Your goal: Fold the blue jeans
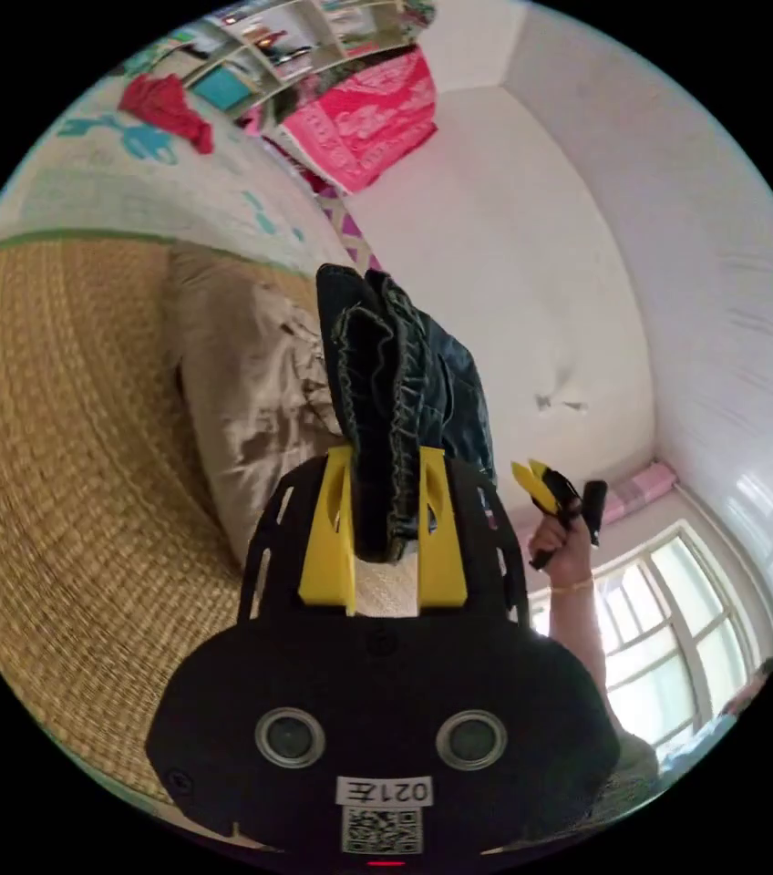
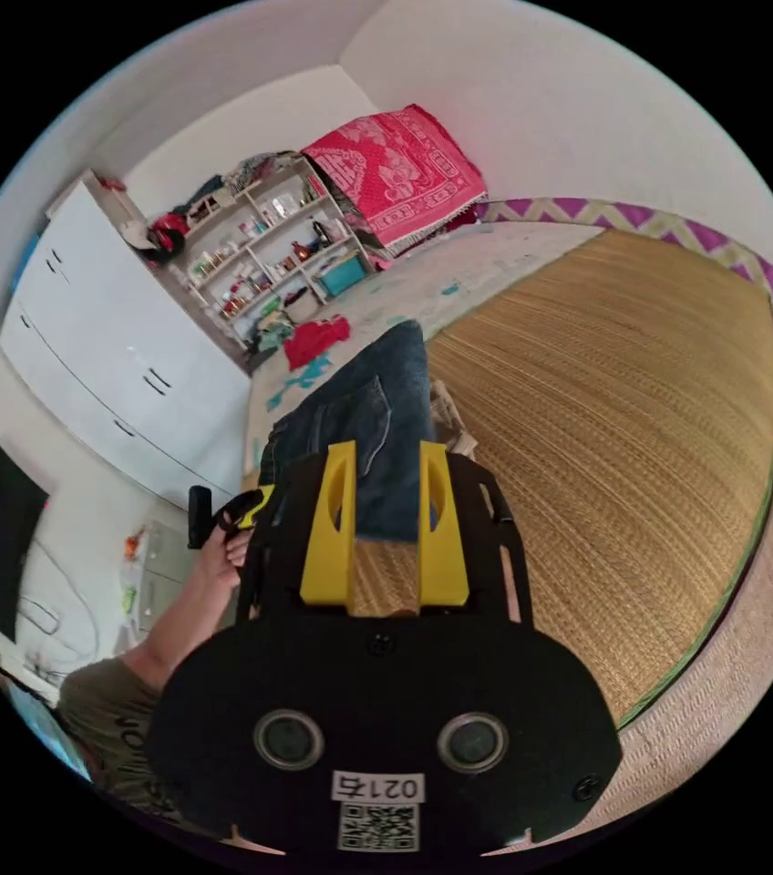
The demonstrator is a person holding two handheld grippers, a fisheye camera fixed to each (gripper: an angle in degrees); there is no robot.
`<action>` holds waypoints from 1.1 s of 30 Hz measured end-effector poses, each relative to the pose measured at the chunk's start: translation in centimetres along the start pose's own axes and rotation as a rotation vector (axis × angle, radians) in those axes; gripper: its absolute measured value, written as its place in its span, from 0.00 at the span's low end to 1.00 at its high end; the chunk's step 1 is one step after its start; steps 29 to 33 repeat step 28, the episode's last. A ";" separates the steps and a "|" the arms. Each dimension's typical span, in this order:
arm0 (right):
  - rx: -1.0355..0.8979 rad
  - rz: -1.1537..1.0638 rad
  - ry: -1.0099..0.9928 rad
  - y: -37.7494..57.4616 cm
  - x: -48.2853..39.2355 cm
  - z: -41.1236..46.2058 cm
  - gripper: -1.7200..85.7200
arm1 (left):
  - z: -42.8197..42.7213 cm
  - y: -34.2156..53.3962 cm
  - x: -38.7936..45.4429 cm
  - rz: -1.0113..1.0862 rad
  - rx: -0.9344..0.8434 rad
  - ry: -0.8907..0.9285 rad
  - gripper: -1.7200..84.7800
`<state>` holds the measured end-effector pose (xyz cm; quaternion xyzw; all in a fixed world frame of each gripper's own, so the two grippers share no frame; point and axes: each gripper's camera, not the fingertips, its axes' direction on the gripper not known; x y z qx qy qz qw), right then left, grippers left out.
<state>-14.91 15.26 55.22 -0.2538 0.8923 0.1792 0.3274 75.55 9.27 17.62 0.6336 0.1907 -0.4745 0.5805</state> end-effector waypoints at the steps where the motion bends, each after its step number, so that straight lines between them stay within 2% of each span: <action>1: -0.016 -0.022 0.065 1.0 -1.2 1.4 0.12 | 0.4 0.3 -4.0 -0.116 -0.020 -0.035 0.15; 2: -0.040 -0.051 0.118 2.9 -2.2 2.4 0.11 | 0.3 0.7 -5.6 -0.155 -0.029 -0.019 0.14; 4: -0.096 -0.110 0.167 6.9 -3.1 3.4 0.10 | -1.1 2.7 -8.3 -0.181 0.026 0.170 0.13; 9: -0.183 -0.117 0.256 21.2 -1.7 1.1 0.08 | -4.0 6.7 -5.6 -0.057 -0.021 0.217 0.06; 10: -0.191 -0.082 0.253 24.8 -0.7 -0.5 0.08 | -4.3 8.0 -4.3 0.001 -0.051 0.244 0.03; 15: -0.138 0.083 0.324 38.1 2.4 -10.1 0.09 | -1.6 15.1 2.7 0.245 -0.281 0.237 0.01; 20: 0.009 0.319 0.512 51.4 4.3 -24.0 0.09 | 3.6 24.3 7.5 0.397 -0.497 0.295 0.01; 21: 0.021 0.341 0.547 52.5 4.4 -25.3 0.10 | 5.0 26.5 8.4 0.406 -0.538 0.317 0.01; 23: 0.030 0.388 0.768 56.0 4.3 -29.5 0.11 | 6.9 29.3 9.3 0.389 -0.583 0.392 0.01; 26: 0.024 0.366 0.985 57.7 4.4 -32.0 0.14 | 9.4 32.8 9.9 0.360 -0.618 0.472 0.01; 28: 0.058 0.355 1.032 57.4 4.8 -32.9 0.16 | 9.4 33.5 11.8 0.465 -0.648 0.411 0.01; 33: 0.058 0.355 1.032 57.4 4.8 -32.9 0.16 | 9.4 33.5 11.8 0.465 -0.648 0.411 0.01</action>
